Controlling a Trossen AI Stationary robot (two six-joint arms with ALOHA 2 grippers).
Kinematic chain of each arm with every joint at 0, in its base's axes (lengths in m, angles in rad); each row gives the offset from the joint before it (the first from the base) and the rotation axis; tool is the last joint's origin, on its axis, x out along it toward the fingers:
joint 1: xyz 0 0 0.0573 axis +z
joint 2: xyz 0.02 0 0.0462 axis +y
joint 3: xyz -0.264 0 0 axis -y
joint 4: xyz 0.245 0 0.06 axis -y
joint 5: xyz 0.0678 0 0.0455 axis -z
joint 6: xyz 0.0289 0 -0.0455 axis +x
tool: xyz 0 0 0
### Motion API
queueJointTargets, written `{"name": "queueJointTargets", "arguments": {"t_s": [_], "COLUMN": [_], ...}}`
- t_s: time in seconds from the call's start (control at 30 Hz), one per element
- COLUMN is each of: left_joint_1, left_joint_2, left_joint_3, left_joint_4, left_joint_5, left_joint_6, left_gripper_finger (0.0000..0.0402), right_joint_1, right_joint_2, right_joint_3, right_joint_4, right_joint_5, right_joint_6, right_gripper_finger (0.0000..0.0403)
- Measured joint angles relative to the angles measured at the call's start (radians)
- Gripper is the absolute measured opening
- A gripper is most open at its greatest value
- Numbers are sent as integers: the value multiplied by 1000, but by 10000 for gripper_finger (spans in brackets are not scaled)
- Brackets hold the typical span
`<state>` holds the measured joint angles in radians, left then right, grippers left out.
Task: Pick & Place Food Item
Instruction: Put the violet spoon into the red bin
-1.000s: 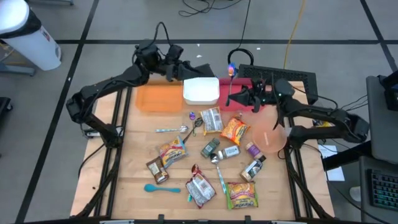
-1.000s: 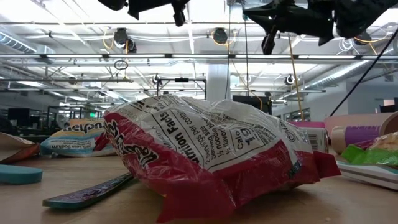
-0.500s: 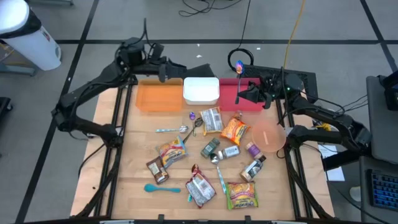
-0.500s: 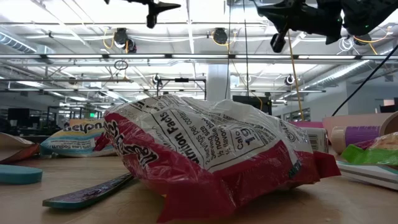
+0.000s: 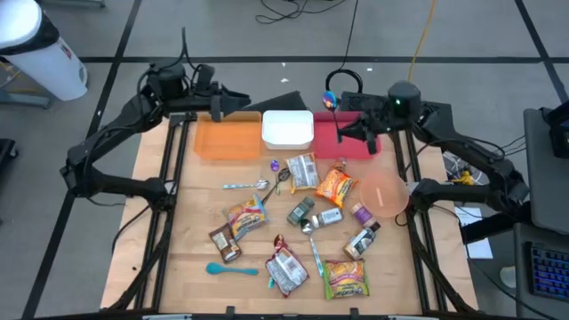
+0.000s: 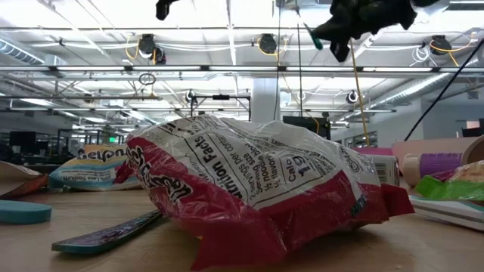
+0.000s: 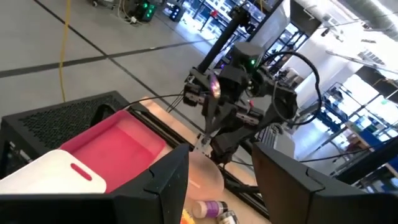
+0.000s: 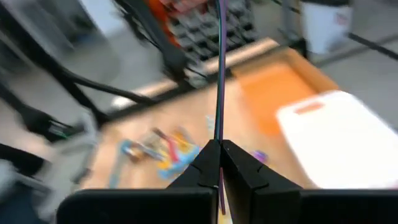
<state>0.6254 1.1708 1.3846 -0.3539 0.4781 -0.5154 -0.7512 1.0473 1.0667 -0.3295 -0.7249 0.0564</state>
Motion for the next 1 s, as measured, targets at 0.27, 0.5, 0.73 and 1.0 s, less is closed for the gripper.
{"name": "queueJointTargets", "arguments": {"t_s": [0.27, 0.5, 0.73, 1.0], "left_joint_1": [0, 3, 35, 91], "left_joint_2": [-5, -5, -41, -76], "left_joint_3": [0, 0, 0, 0], "left_joint_4": [-41, -83, -94, -139], "left_joint_5": [-10, -7, 52, 73], "left_joint_6": [114, 178, 241, 292], "left_gripper_finger": [184, 184, 184, 184], "right_joint_1": [28, 71, 106, 105], "right_joint_2": [101, 170, 249, 314], "right_joint_3": [162, 192, 192, 192], "right_joint_4": [-239, -244, -221, -225], "right_joint_5": [259, 320, 439, 483], "right_joint_6": [-181, -221, -254, -220], "right_gripper_finger": [0, 0, 0, 0]}}
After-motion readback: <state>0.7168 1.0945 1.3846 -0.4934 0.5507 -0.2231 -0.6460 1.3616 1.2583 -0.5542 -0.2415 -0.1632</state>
